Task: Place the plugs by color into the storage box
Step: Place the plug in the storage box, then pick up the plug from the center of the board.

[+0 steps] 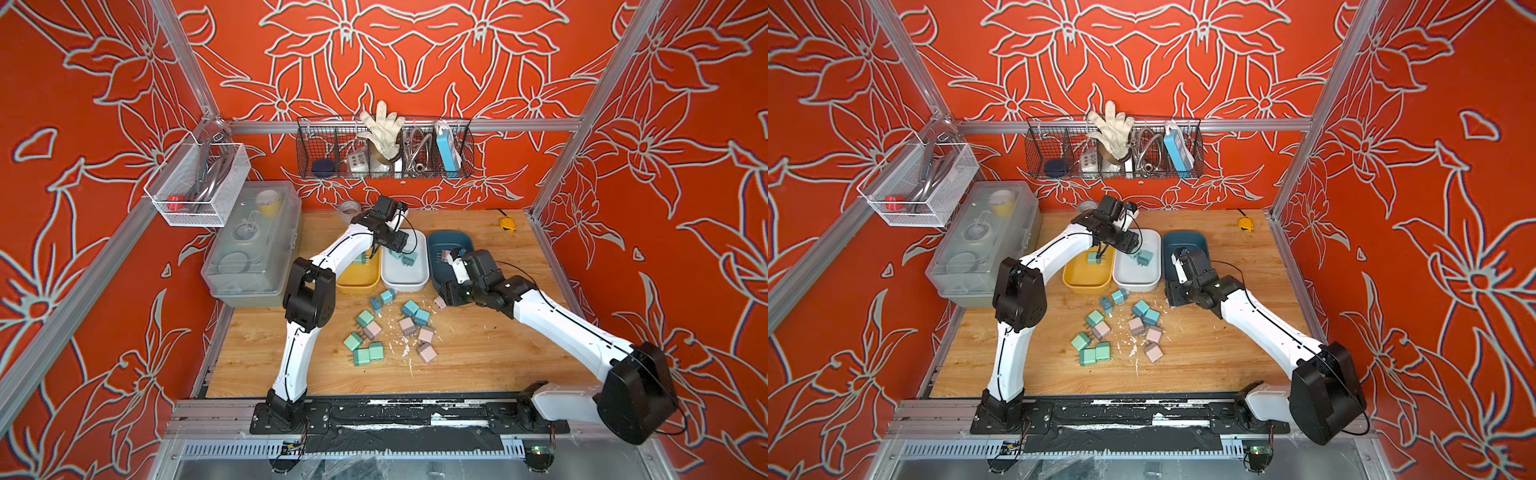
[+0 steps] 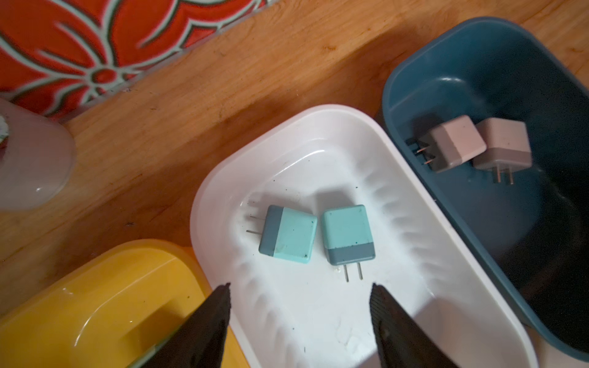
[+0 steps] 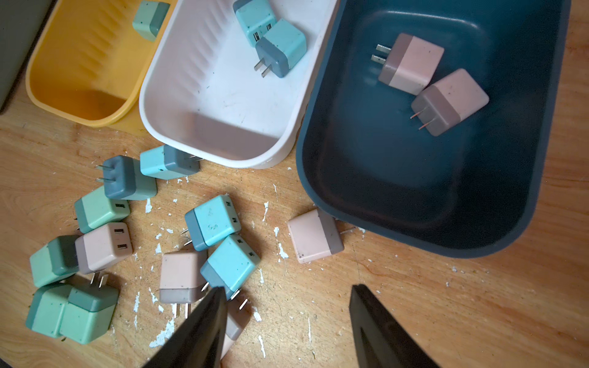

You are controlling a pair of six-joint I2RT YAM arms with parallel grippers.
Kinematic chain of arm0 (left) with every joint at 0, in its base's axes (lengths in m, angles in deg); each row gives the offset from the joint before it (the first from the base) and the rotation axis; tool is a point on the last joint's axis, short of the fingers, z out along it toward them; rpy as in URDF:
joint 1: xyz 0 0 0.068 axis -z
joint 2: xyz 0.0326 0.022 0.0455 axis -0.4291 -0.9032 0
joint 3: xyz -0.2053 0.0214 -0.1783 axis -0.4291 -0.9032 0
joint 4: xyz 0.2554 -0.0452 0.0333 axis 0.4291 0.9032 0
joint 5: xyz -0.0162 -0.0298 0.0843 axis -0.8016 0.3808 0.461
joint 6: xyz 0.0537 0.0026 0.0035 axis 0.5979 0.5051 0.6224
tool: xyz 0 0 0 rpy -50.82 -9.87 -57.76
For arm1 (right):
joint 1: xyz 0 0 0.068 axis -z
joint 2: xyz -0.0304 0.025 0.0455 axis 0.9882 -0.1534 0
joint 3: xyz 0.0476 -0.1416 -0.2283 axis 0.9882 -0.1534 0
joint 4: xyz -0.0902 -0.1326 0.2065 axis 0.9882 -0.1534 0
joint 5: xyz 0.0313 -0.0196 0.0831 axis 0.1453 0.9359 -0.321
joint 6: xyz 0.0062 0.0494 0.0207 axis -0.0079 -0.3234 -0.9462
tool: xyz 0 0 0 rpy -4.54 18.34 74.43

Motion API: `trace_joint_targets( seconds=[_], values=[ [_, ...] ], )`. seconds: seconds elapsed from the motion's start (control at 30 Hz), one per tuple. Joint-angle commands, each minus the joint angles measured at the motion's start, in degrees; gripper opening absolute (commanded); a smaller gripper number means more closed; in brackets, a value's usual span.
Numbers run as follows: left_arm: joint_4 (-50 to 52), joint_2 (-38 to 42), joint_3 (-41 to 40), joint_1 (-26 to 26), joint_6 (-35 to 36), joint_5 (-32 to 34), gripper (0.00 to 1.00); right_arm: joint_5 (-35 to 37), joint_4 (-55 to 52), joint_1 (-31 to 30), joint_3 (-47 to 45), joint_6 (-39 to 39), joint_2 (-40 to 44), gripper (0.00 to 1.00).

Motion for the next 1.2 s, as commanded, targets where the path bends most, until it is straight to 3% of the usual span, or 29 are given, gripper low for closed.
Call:
trace_joint_targets(
  seconds=[0.0,0.2,0.33,0.57,0.73,0.9,1.17],
  values=[
    [-1.26,3.95,-1.85,0.2,-0.54,-1.66,0.69,0.1,-2.68,0.27,0.6,0.08,1.49,0.66],
    [-2.78,10.73,-8.66,0.47,-0.81,-3.88,0.67,2.84,-4.09,0.24,0.14,0.48,2.36,0.67],
    [-5.46,17.99,-19.08,0.74,-0.5,-6.46,0.67,4.14,-5.64,0.28,0.92,1.54,1.73,0.67],
    [-6.7,30.27,-35.99,0.74,0.01,-9.93,0.67,1.01,-6.81,0.16,-1.55,2.1,1.38,0.66],
    [-4.22,38.15,-43.49,0.98,1.8,-15.41,0.67,-2.81,-6.01,-0.4,-4.49,0.86,1.59,0.66],
    [-4.43,44.74,-50.49,1.88,6.17,-17.21,0.67,-5.03,-2.12,-1.02,-8.45,-0.29,1.96,0.66],
    [-0.63,51.37,-54.0,6.28,17.62,-17.06,0.67,-8.32,-0.72,-3.42,-8.98,2.39,-2.18,0.65]
  ],
)
